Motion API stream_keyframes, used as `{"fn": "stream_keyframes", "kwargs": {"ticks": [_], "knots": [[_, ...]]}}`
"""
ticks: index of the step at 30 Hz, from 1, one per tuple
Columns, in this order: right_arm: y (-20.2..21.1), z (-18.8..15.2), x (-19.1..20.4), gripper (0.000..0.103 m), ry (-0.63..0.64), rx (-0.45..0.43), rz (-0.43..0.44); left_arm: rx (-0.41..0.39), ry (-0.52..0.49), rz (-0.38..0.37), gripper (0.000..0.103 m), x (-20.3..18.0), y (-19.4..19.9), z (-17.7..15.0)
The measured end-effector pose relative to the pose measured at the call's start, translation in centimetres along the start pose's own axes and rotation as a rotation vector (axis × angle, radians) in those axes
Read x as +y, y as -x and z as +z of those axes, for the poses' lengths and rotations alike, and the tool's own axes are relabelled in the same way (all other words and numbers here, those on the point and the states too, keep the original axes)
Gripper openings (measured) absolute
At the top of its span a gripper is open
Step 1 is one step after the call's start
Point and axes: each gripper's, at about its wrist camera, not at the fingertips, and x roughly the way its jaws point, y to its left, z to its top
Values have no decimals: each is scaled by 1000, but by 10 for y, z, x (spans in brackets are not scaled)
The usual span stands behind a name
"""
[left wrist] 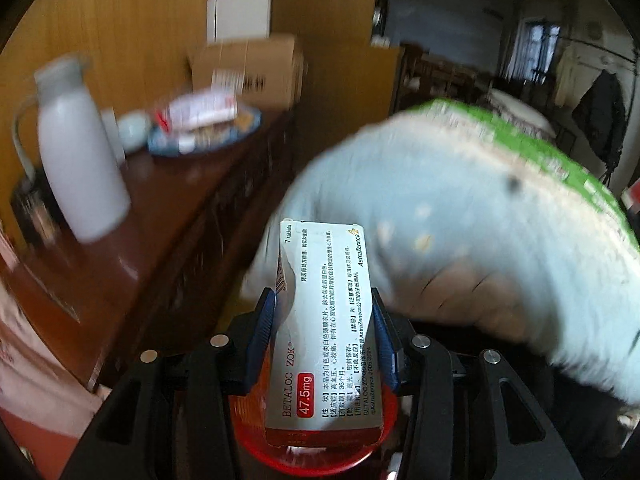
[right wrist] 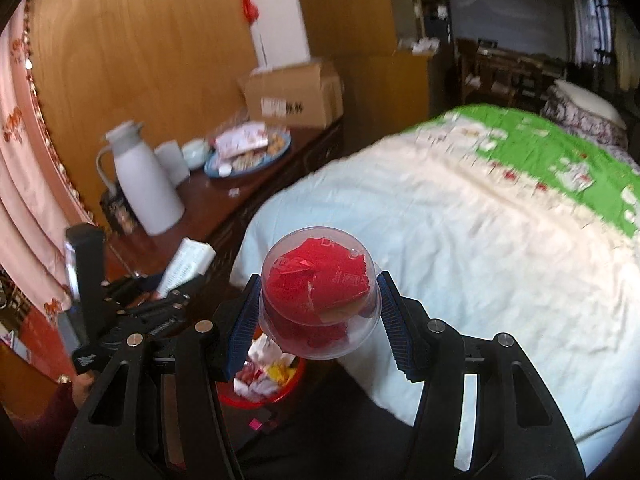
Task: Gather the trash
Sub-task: 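Carry box and cup to the red wastebasket and open the left tool over it, then lower the clear cup into the wastebasket and open the right tool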
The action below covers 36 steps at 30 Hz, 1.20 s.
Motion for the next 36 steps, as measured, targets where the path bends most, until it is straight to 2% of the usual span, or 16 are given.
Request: {"fn": "stream_keyframes", "kwargs": {"ticks": [5,7,8,13,19,21,24,28,36], "knots": [[-24,-3,8,57,4,63,4,128,41,-44,47,21,-42,-27],[-27,-4,9,57,7,73,4,150,56,-46,65,26,-47,-32],[-29,-5,10,57,8,78,5,156,72,-44,78,31,-46,-34],[-32,-8,12,57,3,97,28,141,115,-12,90,47,-25,-26],[-23,-13,19,57,10,93,67,66,152,41,95,60,24,-14],[-21,-15,22,57,13,91,76,45,130,71,95,60,39,-11],[-18,-16,27,57,21,92,96,8,37,199,96,51,57,-11],[-14,-20,37,57,47,94,109,-14,-12,270,97,46,66,-17],[-20,-18,51,57,74,122,112,-25,-25,321,97,49,62,-22]]}}
